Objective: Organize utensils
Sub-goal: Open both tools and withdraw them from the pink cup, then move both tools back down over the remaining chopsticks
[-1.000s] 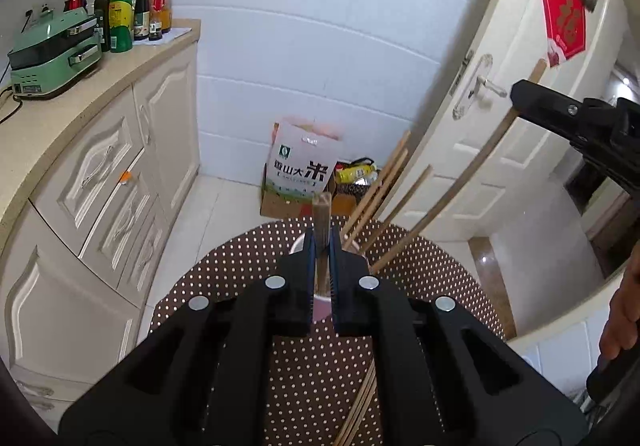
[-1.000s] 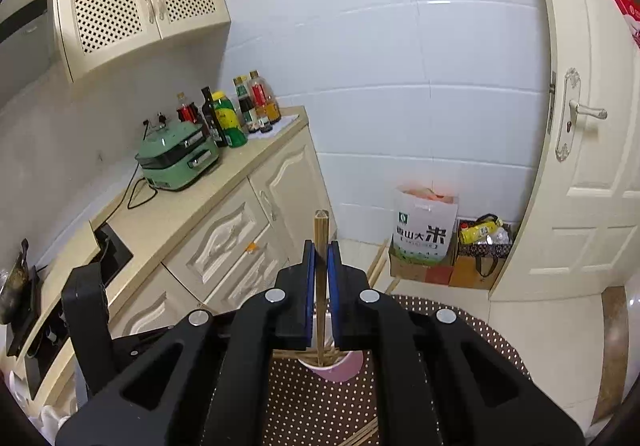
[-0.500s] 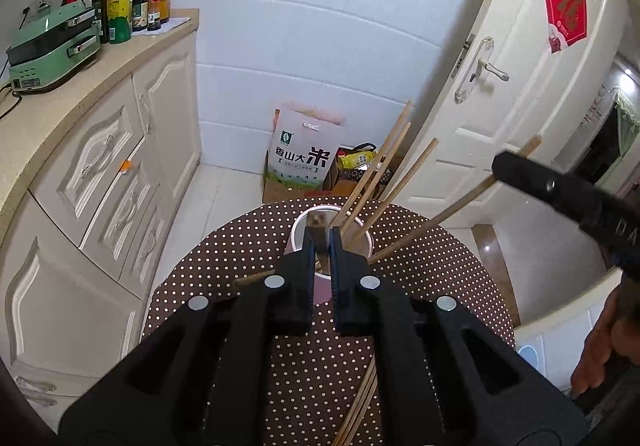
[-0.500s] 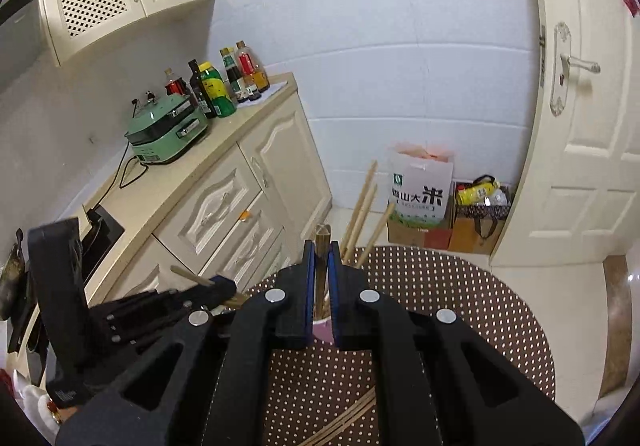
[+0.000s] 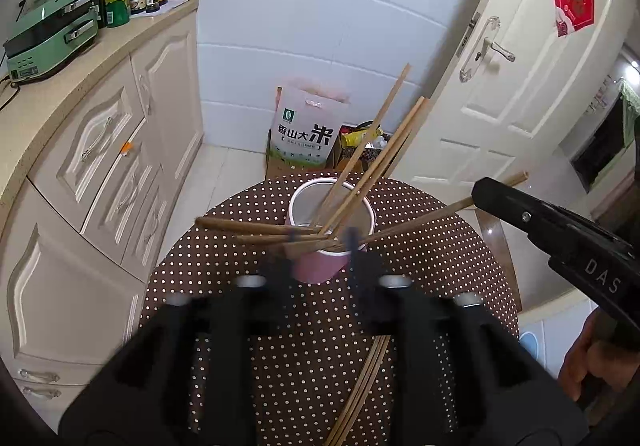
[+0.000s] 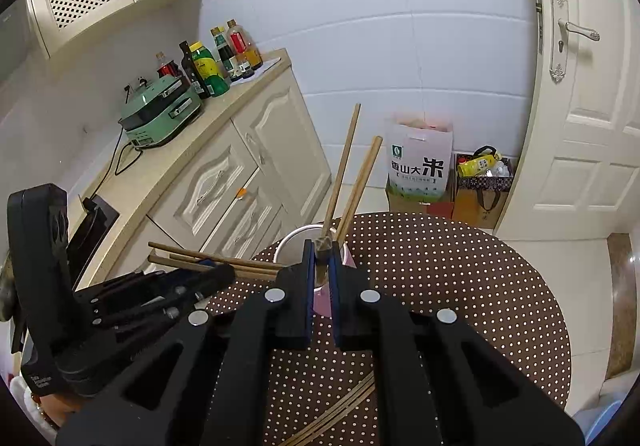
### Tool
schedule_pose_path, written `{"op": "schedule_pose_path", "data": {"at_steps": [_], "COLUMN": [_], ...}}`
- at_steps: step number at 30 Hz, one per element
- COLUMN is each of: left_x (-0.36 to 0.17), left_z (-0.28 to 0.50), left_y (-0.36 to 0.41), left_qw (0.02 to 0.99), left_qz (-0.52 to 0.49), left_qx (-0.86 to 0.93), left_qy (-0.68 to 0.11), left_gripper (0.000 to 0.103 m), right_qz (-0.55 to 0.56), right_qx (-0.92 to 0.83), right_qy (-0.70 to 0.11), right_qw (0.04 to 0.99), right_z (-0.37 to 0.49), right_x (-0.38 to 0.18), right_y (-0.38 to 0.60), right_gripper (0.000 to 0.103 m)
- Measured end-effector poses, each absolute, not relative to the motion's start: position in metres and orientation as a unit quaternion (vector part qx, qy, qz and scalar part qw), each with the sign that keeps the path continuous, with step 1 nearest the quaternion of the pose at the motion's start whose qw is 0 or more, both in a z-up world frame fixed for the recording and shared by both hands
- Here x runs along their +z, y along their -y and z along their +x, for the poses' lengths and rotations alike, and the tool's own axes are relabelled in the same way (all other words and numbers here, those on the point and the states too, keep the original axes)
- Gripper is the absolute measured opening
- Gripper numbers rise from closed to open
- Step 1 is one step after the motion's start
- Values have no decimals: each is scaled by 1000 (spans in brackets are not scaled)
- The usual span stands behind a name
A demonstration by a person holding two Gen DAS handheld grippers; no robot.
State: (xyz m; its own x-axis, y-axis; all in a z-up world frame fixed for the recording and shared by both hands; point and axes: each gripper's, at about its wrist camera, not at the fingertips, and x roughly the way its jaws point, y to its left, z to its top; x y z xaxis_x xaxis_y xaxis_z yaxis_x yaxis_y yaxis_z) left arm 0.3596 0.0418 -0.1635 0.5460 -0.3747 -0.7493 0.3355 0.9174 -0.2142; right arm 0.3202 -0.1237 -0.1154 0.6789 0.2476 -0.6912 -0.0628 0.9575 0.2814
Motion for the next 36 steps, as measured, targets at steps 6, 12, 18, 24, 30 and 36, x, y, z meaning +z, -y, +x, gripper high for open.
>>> {"op": "schedule_pose_path", "data": {"at_steps": [6, 12, 18, 24, 30, 36], "left_x": [-160, -160, -166, -189, -221, -255], "left_z": [356, 349, 336, 323, 309, 300], "left_y": [-41, -48, -59, -60, -48, -20], "left_qw": [881, 886, 894, 888, 877, 848], "left_qz": [-23, -28, -35, -31, -2, 37], "left_qx": [-203, -189, -165, -155, -153, -184], "left_qy": [-426, -422, -415, -432, -456, -495], "left_gripper": [56, 60, 65, 66, 66, 66], "right_qz": [126, 140, 142, 154, 171, 182], "right_qx": [86, 81, 66, 37, 8, -9], "right_qy": [-398, -397, -386, -402, -429, -462], "right_qw": [905, 903, 909, 902, 887, 868], "right_z": [321, 315, 301, 283, 269, 261], "right_x": [-116, -114, -111, -131, -158, -188], "right_y": [125, 131, 140, 157, 172, 184], "right_gripper": [9, 26, 39, 41, 42, 42]}}
